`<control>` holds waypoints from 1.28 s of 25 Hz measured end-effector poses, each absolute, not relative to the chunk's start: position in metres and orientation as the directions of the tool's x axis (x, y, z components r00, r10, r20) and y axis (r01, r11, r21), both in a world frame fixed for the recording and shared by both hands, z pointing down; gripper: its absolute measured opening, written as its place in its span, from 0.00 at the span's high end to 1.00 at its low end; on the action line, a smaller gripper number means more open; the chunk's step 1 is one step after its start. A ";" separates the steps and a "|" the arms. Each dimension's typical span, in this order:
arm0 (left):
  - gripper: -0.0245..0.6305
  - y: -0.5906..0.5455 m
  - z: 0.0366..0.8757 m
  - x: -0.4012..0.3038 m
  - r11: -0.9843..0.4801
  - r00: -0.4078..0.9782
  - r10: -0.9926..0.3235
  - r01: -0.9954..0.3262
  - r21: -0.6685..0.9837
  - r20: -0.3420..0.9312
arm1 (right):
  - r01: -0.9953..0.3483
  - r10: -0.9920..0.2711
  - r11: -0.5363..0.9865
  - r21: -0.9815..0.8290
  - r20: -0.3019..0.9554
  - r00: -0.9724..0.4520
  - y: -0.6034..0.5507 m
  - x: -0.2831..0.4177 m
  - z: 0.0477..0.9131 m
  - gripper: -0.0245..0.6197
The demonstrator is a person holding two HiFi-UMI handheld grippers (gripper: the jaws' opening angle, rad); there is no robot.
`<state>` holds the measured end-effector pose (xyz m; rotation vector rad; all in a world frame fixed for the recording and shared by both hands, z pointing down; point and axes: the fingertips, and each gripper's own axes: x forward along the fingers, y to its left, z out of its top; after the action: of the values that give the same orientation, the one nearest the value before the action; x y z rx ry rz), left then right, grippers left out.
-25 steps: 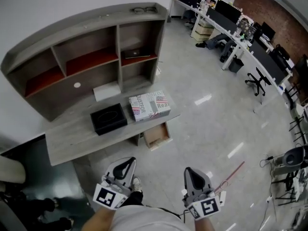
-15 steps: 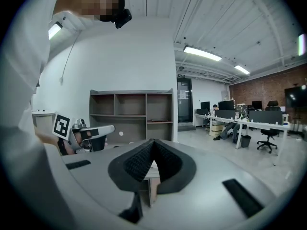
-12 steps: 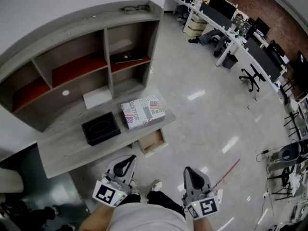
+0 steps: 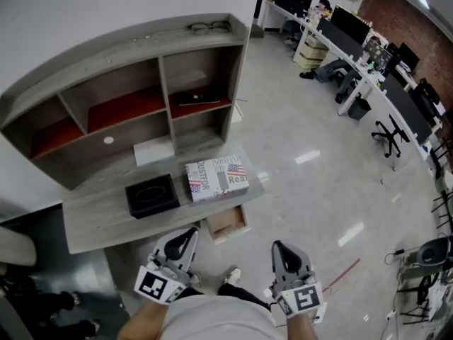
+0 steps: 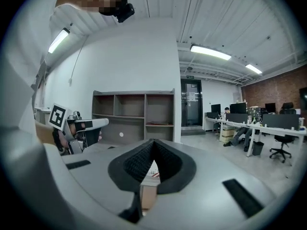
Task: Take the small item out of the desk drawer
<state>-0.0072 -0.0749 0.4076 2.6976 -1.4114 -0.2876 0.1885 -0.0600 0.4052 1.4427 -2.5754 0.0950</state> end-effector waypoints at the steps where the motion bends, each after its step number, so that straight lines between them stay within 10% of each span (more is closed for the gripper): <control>1: 0.94 -0.079 0.406 -0.007 -0.557 0.543 -0.830 -0.817 0.152 -0.126 | -0.842 -0.829 0.539 0.034 0.199 -0.523 -0.067 0.191 0.408 0.93; 18: 0.94 -0.073 0.455 -0.008 -0.339 0.349 -0.937 -0.922 0.188 0.022 | -0.615 -0.583 0.780 0.114 0.490 -0.648 -0.122 0.195 0.541 0.92; 22: 0.94 -0.070 0.473 -0.009 -0.318 0.334 -0.941 -0.926 0.203 0.049 | -0.547 -0.516 0.825 0.139 0.579 -0.631 -0.132 0.192 0.593 0.80; 32: 0.94 -0.046 0.525 -0.027 -0.228 0.267 -0.952 -0.944 0.240 0.148 | -0.095 -0.300 0.951 0.294 0.808 -0.506 -0.122 0.165 0.756 0.76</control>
<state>-0.0268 -0.0456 0.5247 2.2612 -1.7465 -0.0425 0.1654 -0.1221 0.7559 0.2790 -2.0981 -0.2589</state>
